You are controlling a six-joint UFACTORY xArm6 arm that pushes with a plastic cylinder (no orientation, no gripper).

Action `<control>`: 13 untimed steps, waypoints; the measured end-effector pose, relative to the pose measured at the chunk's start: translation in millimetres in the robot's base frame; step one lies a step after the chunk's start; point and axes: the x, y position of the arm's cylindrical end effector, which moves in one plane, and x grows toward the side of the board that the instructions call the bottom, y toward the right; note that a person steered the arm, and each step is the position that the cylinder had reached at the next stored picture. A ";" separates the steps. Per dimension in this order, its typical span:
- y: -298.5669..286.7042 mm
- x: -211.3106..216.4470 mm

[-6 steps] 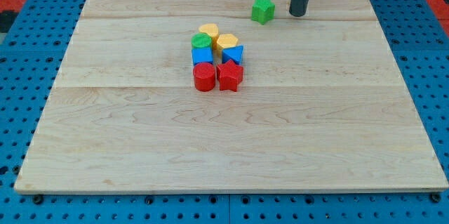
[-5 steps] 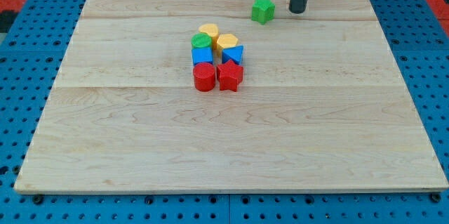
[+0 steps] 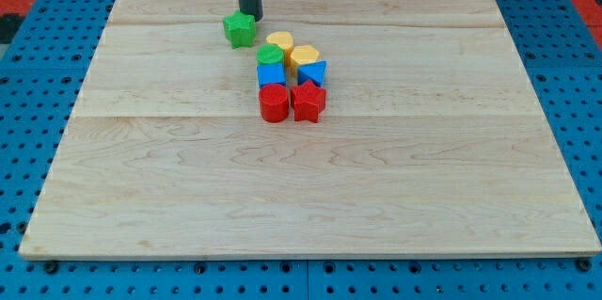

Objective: Move the green star closer to the group of blocks

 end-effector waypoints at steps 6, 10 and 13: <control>-17.1 33.7; -68.7 66.9; -46.5 111.4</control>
